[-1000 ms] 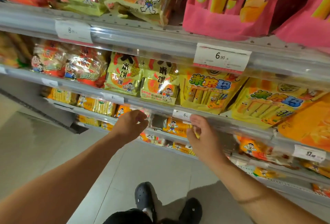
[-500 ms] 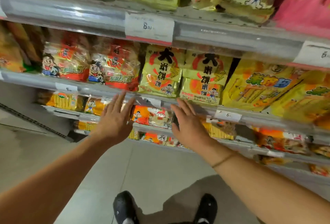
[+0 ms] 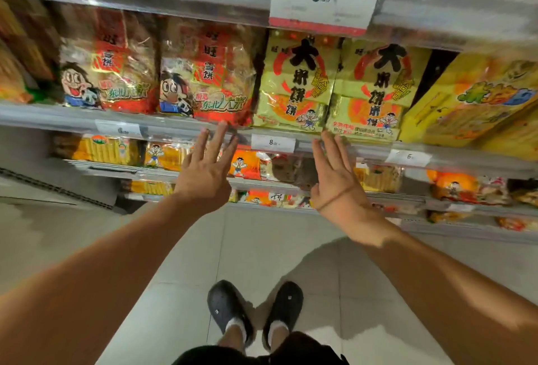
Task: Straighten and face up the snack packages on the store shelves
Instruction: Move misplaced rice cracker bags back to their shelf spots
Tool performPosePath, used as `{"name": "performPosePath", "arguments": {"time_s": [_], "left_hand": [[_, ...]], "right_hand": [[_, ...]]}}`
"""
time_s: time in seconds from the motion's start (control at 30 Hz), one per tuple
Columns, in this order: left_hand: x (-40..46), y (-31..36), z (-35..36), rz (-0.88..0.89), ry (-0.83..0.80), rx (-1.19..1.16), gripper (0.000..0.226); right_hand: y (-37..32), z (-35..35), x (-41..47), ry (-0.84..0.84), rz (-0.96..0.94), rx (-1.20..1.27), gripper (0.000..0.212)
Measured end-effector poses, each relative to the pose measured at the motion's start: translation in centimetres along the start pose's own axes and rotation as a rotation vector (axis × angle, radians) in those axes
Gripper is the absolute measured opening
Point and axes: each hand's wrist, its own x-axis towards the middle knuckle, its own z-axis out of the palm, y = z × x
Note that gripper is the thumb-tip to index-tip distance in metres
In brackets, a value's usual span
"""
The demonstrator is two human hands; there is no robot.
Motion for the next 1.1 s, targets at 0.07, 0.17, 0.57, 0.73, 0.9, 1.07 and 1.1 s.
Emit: {"name": "performPosePath", "arguments": {"time_s": [0.07,0.17,0.57,0.73,0.9,1.07,1.1], "left_hand": [[-0.1,0.0,0.3,-0.006,0.011,0.011,0.099],[0.0,-0.1,1.2,-0.025,0.062,0.058,0.102],[2.0,-0.3,16.8,-0.232,0.028,-0.834,0.051],[8.1,-1.7,19.8,-0.279,0.101,-1.04,0.038],[12.0,-2.0,22.4,-0.202,0.127,-0.714,0.027],[13.1,-1.8,23.4,-0.255,0.227,-0.435,0.042],[13.1,-1.8,23.5,-0.257,0.256,-0.406,0.042]], "right_hand": [[0.2,0.4,0.1,0.018,-0.015,0.008,0.088],[1.1,1.6,0.4,0.069,-0.041,0.002,0.09],[4.3,17.5,1.1,0.009,0.159,0.426,0.079],[6.9,21.6,6.9,0.162,0.407,0.707,0.07],[9.6,25.4,11.7,0.254,0.493,0.965,0.075],[10.7,26.4,14.0,0.166,0.465,0.768,0.109],[10.8,26.6,13.9,0.18,0.446,0.703,0.105]]}}
